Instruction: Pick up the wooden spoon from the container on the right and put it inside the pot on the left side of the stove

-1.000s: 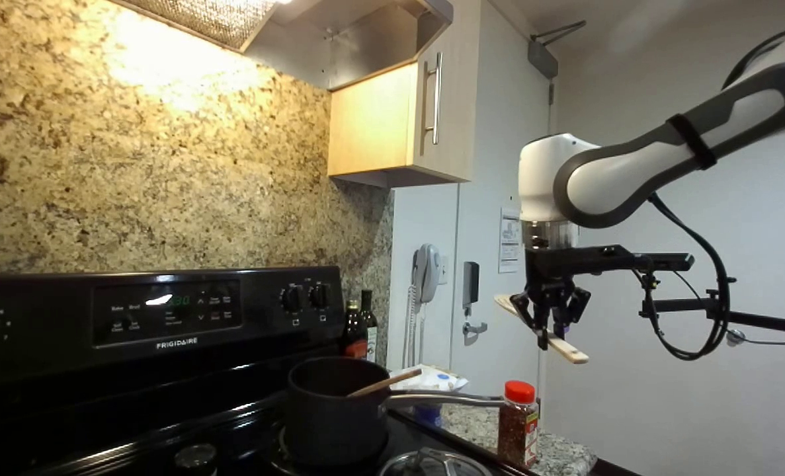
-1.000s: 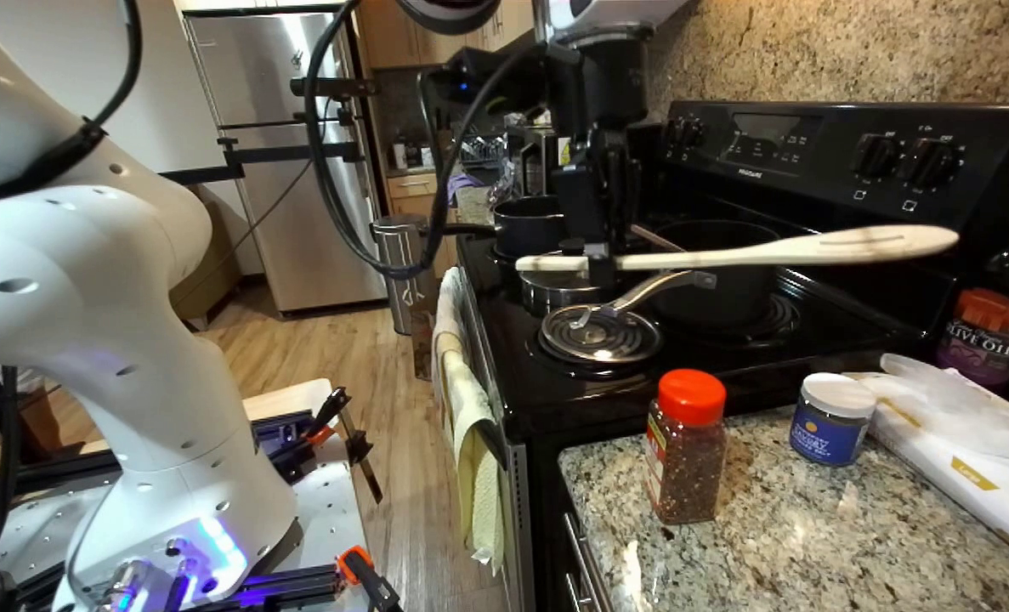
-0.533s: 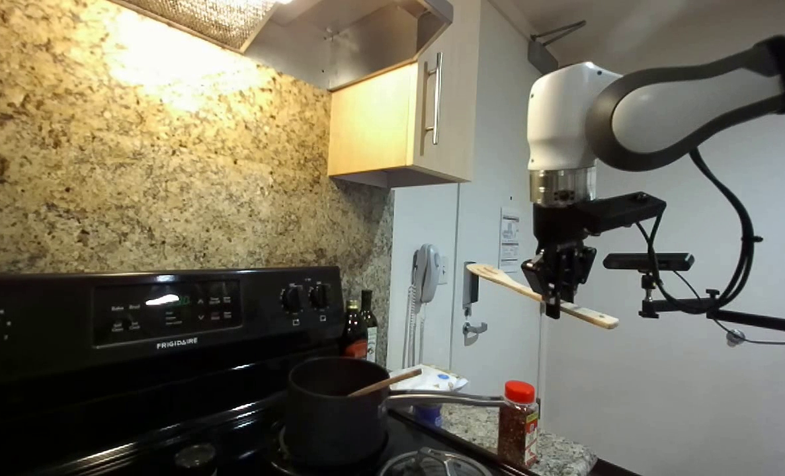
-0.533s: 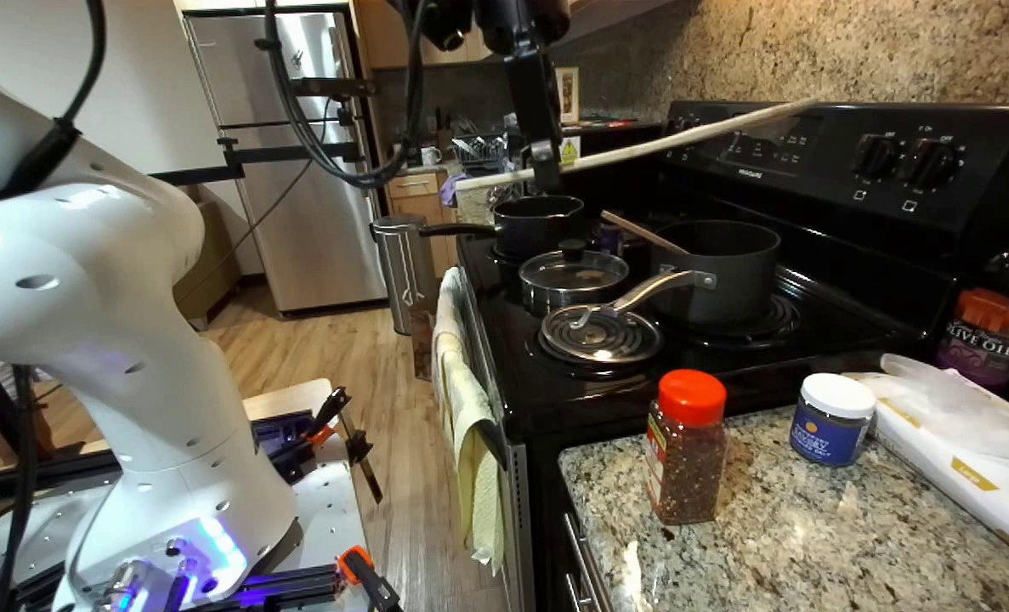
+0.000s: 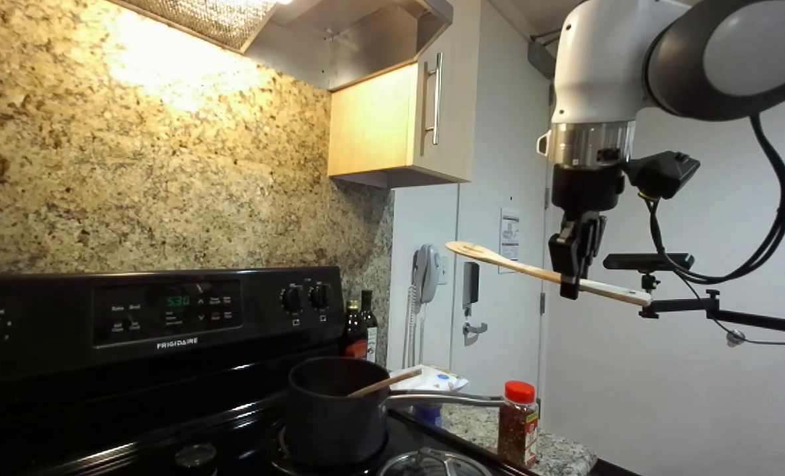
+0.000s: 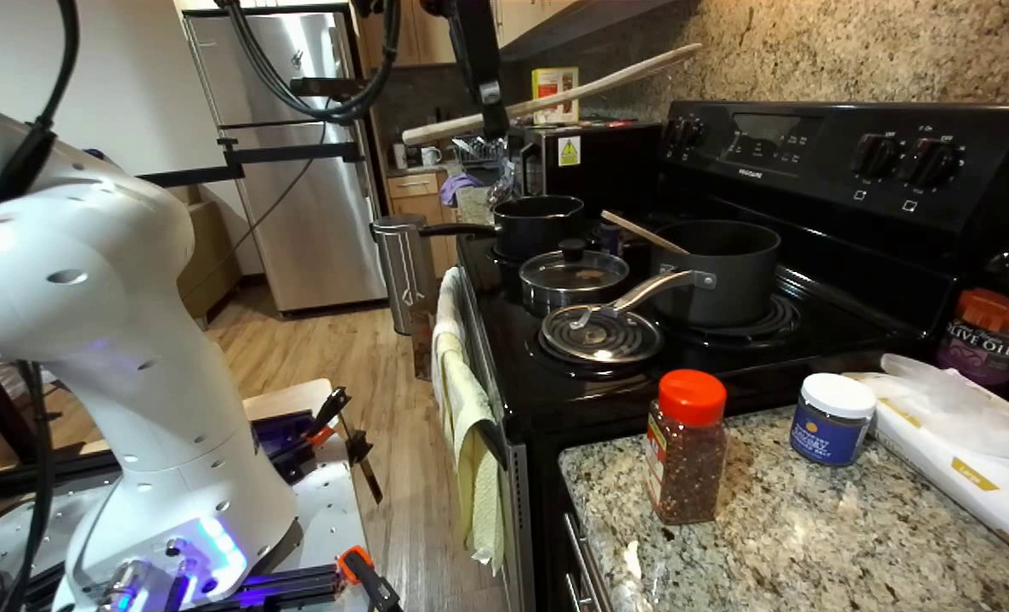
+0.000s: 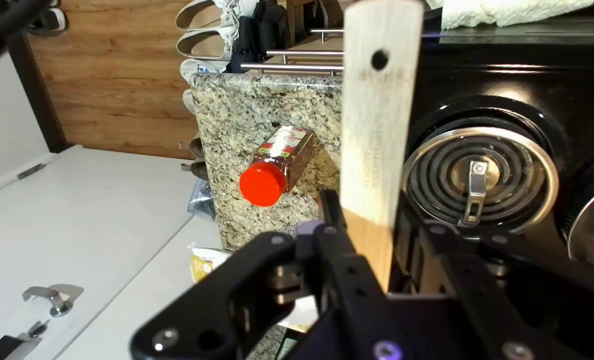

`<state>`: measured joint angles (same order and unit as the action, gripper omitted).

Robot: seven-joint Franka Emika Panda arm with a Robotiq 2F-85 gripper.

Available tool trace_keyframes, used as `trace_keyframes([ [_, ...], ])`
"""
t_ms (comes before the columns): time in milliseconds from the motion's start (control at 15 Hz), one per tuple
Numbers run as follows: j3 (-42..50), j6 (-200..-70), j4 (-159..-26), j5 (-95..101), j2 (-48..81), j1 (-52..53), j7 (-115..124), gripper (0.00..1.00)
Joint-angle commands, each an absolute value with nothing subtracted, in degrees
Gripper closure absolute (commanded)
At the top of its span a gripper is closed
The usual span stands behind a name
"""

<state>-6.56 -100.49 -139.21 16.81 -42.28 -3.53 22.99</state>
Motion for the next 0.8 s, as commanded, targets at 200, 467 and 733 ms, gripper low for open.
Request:
trace_keyframes([
  [200,-5.48,-100.17,-138.39,14.87,-41.84,-2.97,19.79,0.93],
  [467,-4.56,-99.98,-135.87,8.27,-40.17,1.85,11.16,0.93],
  [733,-5.82,-98.14,-130.98,3.68,-35.33,6.17,5.33,0.93],
])
